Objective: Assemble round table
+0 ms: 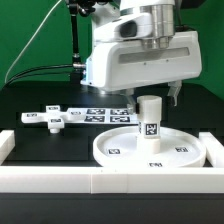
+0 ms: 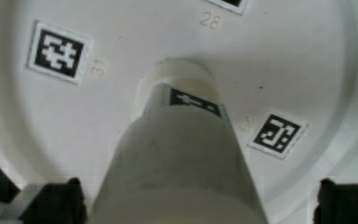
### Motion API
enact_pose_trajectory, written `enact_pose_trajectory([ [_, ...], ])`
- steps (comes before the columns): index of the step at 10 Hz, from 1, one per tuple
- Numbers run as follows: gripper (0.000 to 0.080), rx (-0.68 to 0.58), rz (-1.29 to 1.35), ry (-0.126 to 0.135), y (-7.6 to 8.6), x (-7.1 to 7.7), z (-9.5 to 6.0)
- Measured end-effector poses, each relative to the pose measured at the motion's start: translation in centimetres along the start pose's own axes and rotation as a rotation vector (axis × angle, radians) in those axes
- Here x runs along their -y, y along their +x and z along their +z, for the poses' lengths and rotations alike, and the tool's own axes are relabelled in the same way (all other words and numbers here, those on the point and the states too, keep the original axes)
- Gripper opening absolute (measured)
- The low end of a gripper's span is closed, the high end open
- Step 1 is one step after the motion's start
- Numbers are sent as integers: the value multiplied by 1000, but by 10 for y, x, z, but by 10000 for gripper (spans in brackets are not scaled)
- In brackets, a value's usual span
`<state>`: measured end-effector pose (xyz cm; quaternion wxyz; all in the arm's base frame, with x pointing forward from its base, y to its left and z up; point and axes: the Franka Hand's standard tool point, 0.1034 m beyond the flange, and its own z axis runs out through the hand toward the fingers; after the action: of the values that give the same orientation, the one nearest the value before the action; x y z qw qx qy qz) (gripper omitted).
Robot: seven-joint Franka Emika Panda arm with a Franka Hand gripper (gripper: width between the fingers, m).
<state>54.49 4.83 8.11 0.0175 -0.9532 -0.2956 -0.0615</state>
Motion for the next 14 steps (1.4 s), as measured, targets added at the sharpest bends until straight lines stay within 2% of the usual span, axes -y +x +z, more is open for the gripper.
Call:
enact_pose_trajectory([
  [1, 649, 35, -57, 13, 2, 5, 0],
  [4, 649, 38, -205, 15, 4, 6, 1],
  [9, 649, 43, -671, 13, -1, -5, 0],
  [12, 649, 64, -888, 1, -3, -7, 0],
  [14, 649, 73, -974, 4, -8, -12, 2],
])
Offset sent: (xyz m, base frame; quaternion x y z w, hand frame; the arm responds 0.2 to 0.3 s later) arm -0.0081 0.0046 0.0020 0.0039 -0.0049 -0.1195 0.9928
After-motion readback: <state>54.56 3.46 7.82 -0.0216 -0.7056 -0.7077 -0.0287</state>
